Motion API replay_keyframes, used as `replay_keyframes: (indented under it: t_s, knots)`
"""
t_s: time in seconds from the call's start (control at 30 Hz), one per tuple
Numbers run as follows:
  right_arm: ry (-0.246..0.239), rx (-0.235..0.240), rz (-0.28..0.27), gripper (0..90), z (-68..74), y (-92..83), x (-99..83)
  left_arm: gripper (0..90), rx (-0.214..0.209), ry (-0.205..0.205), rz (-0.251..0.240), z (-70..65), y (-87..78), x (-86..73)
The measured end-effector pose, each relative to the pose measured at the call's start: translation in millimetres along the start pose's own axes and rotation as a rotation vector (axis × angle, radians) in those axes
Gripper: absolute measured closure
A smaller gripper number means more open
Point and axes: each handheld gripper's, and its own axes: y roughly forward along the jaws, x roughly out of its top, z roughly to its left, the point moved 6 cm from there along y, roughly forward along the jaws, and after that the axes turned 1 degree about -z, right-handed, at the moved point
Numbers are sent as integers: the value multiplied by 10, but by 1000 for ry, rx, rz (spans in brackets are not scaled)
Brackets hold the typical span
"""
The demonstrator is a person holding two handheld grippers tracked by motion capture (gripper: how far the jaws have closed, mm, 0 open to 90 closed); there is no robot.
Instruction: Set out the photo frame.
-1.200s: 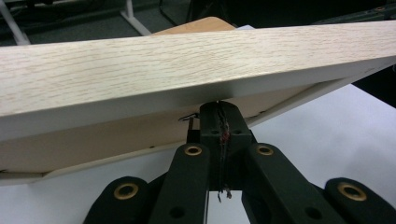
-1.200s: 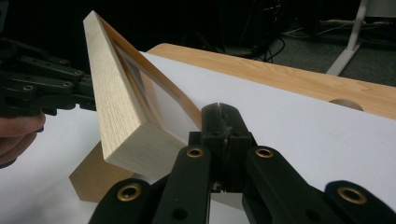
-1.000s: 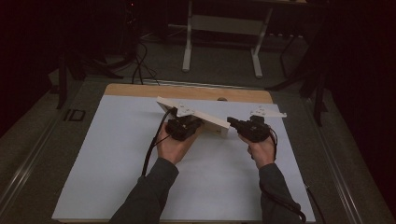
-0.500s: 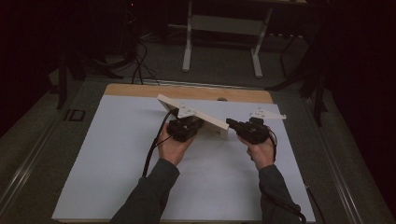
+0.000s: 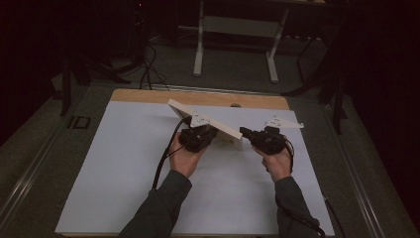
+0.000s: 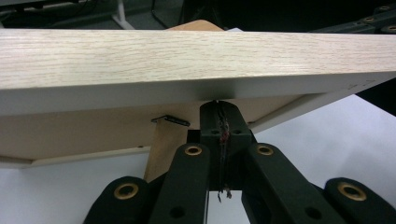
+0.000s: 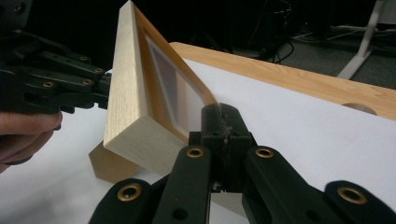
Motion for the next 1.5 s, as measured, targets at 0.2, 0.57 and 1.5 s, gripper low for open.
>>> replay_keyframes:
  t_s: [0.2, 0.57, 1.5]
  knots:
    - [-14, 16, 3, 900, 40, 4, -6, 900, -11, 1, -1, 34, -11, -4]
    - [-36, 37, 11, 900, 115, 27, -6, 900, -16, -5, 1, 78, -26, 0]
    - [-88, 102, 44, 900, 304, 118, 9, 900, -9, -10, 4, 172, -59, 8]
